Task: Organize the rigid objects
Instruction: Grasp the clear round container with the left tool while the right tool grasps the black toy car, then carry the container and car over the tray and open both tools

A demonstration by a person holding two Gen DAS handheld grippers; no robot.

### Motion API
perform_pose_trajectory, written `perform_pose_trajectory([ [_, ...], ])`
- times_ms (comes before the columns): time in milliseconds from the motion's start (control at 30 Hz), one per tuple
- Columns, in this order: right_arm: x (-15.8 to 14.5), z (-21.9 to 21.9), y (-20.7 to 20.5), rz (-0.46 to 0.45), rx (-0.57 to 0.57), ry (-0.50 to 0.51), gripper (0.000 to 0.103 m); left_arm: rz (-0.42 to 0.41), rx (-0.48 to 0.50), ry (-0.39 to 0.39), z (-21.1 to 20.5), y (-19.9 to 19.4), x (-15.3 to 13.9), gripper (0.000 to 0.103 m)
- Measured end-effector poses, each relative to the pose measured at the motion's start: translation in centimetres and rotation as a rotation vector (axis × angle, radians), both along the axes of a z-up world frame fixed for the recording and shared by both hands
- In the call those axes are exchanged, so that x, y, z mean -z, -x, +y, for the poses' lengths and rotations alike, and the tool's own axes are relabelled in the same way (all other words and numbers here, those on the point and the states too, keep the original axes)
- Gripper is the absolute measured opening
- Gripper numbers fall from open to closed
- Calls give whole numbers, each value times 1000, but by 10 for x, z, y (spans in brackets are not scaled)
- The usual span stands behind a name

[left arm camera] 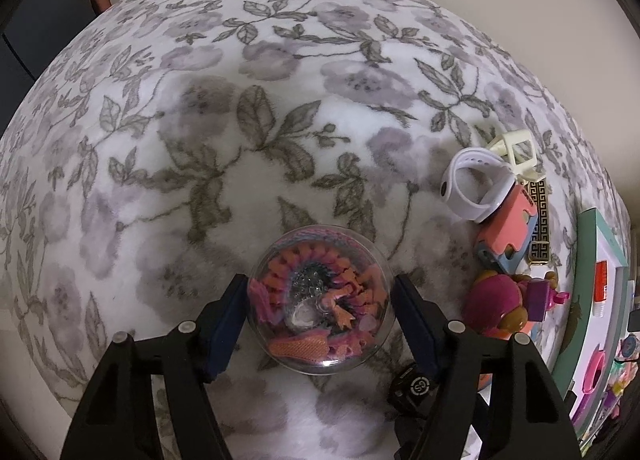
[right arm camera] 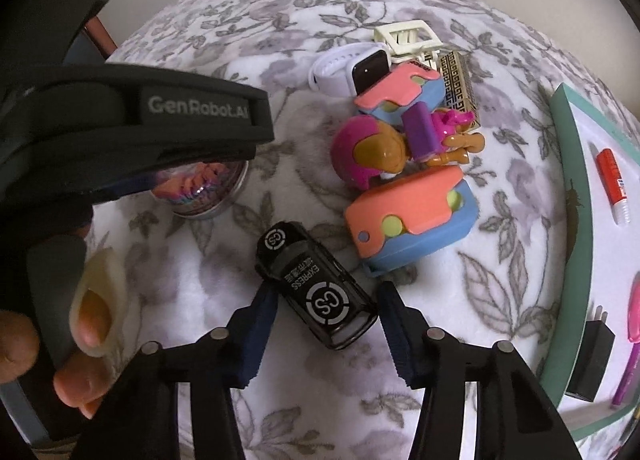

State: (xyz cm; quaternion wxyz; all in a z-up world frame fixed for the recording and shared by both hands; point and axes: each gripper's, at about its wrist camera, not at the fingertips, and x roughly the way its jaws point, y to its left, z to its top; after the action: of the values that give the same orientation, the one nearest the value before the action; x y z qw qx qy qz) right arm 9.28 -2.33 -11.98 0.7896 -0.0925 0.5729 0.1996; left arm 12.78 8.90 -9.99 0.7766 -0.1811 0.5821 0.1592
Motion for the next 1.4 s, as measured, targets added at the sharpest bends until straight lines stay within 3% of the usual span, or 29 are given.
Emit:
perform_pose_trajectory([
  [300, -2, -11, 17, 13, -3, -6, 42, 12, -20, 3, 1, 9, -2, 73],
  [600, -16, -31, 21, 25, 4, -93, 37, -8, -38, 4, 3, 19, -11, 73],
  [1000, -78, -59, 31, -62, 17, -208, 36, -100, -56, -34, 2, 32, -55, 73],
  [1400, -133, -106, 21, -194, 131, -295, 36, -207, -16, -49, -21, 30, -96, 73],
])
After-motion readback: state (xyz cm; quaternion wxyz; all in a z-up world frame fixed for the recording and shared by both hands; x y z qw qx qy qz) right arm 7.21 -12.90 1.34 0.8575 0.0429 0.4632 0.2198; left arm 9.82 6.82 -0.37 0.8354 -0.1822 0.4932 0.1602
